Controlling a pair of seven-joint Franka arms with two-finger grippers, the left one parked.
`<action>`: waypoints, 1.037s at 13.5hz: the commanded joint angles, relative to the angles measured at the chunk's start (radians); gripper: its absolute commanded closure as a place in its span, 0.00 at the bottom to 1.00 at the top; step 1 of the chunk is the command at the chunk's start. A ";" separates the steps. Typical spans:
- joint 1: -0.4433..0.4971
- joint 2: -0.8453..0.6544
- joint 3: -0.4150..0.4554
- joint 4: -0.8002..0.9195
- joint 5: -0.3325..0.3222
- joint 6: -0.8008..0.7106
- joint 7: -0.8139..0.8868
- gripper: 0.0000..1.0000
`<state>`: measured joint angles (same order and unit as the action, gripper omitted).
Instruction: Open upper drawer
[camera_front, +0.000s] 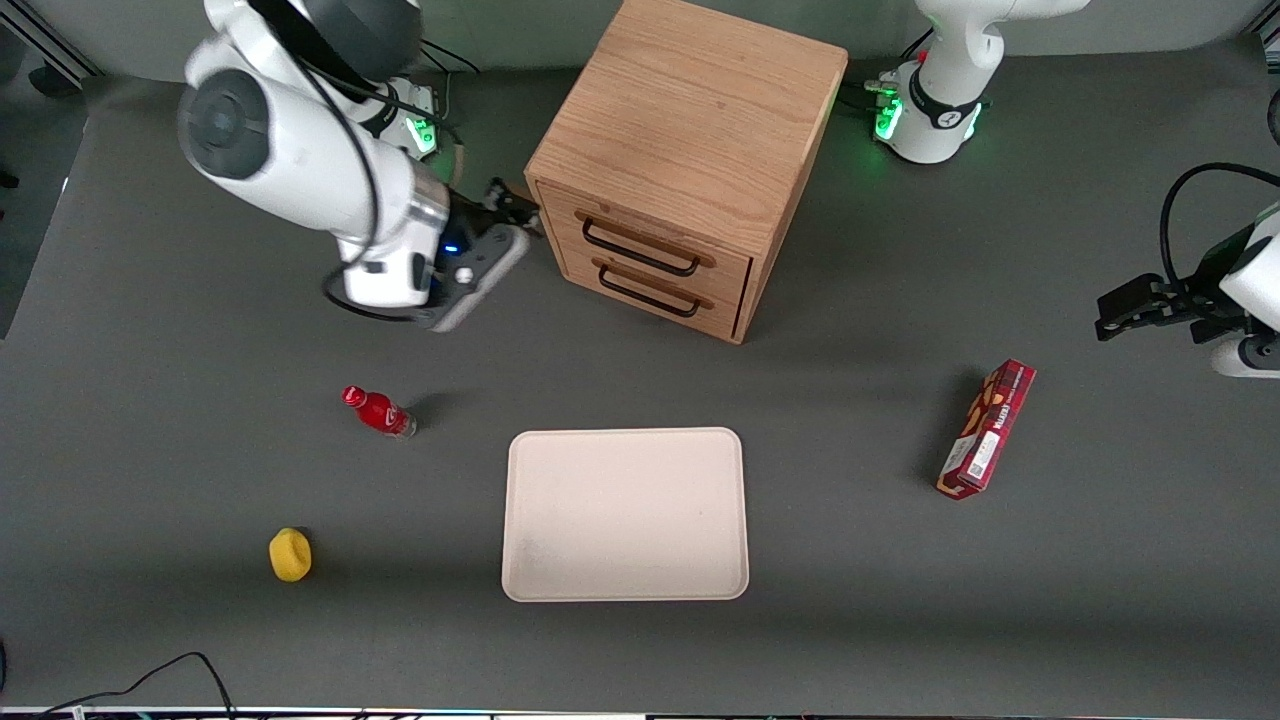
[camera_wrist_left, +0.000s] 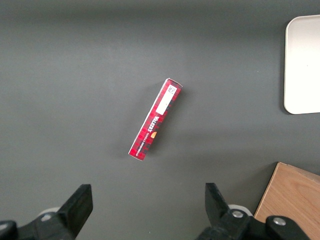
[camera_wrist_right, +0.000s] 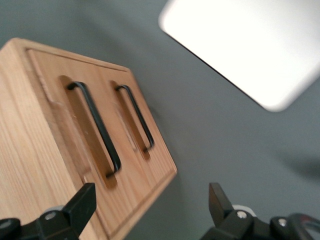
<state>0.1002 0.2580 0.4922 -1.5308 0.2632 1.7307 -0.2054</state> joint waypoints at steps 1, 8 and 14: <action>0.001 0.108 0.089 0.031 -0.019 0.099 -0.088 0.00; 0.073 0.196 0.140 0.008 -0.145 0.167 -0.085 0.00; 0.088 0.202 0.140 -0.031 -0.168 0.167 -0.083 0.00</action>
<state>0.1763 0.4546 0.6293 -1.5605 0.1168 1.8892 -0.2718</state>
